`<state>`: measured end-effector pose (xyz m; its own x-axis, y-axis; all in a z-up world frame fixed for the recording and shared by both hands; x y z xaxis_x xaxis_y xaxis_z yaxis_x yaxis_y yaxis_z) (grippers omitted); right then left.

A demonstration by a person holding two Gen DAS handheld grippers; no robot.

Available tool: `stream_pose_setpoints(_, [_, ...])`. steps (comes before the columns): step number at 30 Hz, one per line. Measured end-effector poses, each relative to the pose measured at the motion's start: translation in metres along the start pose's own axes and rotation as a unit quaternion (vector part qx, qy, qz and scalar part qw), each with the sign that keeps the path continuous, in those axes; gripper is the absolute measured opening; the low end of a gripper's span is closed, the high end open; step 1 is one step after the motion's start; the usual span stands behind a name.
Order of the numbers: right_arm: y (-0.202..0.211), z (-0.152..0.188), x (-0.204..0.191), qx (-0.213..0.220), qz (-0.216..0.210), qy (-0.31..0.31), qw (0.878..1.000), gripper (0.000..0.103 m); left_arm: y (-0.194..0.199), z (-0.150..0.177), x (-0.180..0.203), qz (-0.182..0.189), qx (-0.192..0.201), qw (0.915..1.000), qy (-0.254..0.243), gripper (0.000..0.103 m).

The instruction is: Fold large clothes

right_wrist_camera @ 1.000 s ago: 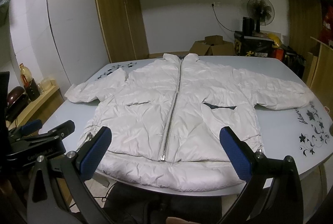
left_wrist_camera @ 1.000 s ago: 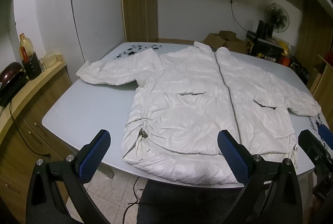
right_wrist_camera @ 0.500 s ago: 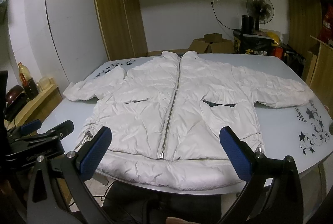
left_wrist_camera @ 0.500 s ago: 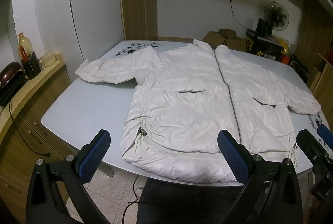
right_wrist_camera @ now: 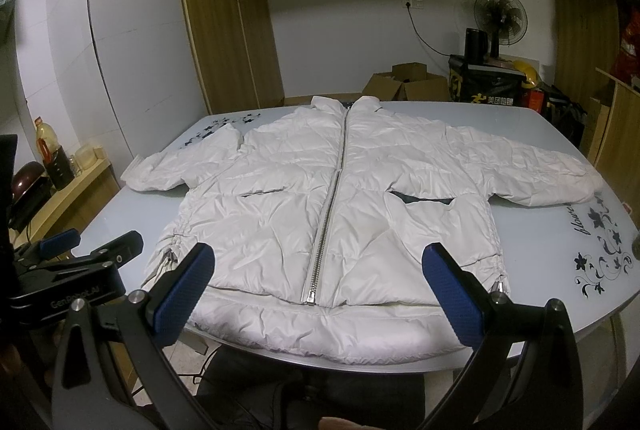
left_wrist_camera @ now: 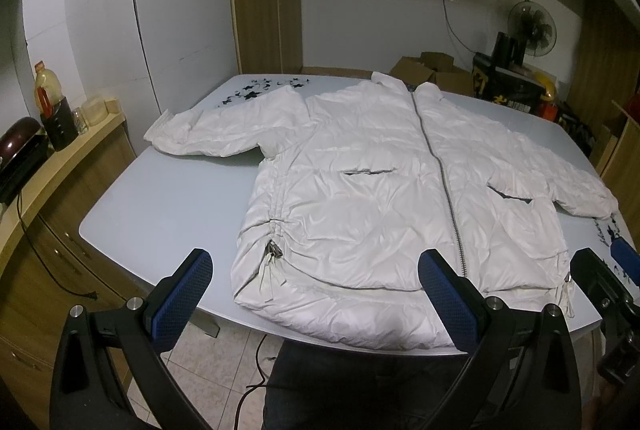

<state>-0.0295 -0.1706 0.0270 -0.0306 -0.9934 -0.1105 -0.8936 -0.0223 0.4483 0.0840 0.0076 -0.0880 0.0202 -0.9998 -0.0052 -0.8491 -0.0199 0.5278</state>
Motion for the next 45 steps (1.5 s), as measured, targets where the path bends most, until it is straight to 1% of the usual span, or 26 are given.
stream_pose_setpoints(41, [0.0003, 0.0035, -0.0005, -0.007, -0.001, 0.002, 1.000, 0.103, -0.0021, 0.0027, -0.0011, 0.000, -0.009, 1.0000, 0.000, 0.103])
stream_pose_setpoints(43, [0.0010, 0.0043, 0.0001, -0.006, -0.001, 0.002, 1.000, 0.103, -0.0032, 0.0033, -0.0008, 0.002, -0.009, 1.0000, 0.002, 0.103])
stream_pose_setpoints(45, [-0.0002, 0.0030, -0.0012, -0.007, -0.001, 0.002, 1.000, 0.103, -0.0071, 0.0048, -0.0005, 0.026, -0.015, 0.9994, 0.016, 0.103])
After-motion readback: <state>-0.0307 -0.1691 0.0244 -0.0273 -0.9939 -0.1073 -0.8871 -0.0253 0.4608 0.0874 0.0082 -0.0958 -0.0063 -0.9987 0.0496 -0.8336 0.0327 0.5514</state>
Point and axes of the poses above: each gripper's, at about its wrist camera, not at the fingertips, and y roughly against the way its jaws point, x to its right, z to its underside, the point moved 10 cm from there along -y, roughly the way its jaws point, and after that the axes turned 10 degrees about x, right-handed, at the moved point
